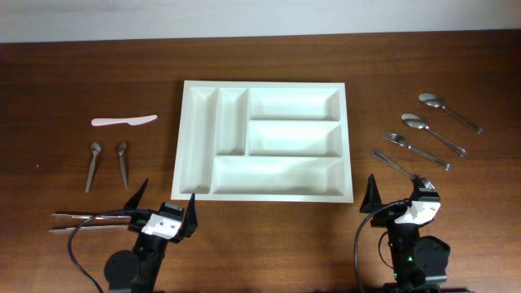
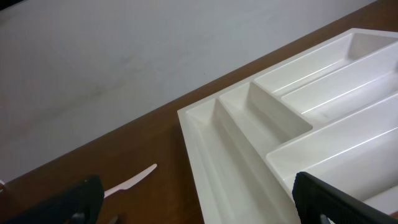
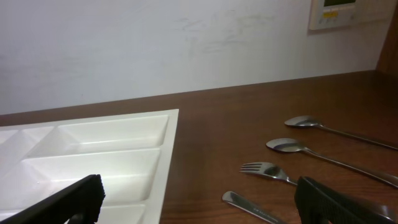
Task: Pack container
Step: 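Move the right gripper toward the forks on the right side, then lower the right gripper and grasp the nearer fork by its handle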
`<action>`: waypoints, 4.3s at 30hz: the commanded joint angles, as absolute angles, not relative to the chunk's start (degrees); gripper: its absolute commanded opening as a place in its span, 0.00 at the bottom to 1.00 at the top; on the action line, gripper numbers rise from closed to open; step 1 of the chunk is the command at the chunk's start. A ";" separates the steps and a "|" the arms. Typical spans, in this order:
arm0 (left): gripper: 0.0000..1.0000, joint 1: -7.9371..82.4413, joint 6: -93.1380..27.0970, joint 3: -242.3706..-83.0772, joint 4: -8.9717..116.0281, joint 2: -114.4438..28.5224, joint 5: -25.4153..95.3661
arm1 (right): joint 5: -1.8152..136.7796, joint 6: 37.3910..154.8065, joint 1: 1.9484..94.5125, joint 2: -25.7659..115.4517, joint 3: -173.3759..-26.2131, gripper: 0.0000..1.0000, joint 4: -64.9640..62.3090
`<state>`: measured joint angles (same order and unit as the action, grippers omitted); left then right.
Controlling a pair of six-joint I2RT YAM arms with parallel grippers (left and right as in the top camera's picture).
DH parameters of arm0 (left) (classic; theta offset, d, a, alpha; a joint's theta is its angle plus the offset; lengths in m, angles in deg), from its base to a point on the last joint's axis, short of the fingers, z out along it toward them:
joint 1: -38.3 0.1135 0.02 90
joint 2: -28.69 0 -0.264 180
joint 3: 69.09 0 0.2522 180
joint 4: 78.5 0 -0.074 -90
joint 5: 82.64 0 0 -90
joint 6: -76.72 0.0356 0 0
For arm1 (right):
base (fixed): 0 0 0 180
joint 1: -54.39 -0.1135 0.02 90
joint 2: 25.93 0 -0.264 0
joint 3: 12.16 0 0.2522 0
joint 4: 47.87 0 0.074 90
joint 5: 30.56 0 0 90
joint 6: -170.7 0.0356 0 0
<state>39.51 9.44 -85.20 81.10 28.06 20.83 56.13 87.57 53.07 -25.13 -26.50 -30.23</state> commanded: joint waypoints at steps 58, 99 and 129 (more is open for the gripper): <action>0.99 39.69 8.67 -84.76 81.12 28.39 20.68 | 55.47 141.26 67.19 59.00 -96.75 0.99 25.76; 0.99 39.69 8.69 -84.76 81.17 28.39 20.66 | 53.40 174.65 72.02 83.52 -96.22 0.99 18.77; 0.99 39.69 8.67 -84.76 81.17 28.39 20.66 | 56.70 174.65 68.66 87.85 -96.22 0.68 14.57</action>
<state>39.51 9.44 -85.20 81.10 28.06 20.83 56.04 173.98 69.31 85.75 -96.37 13.70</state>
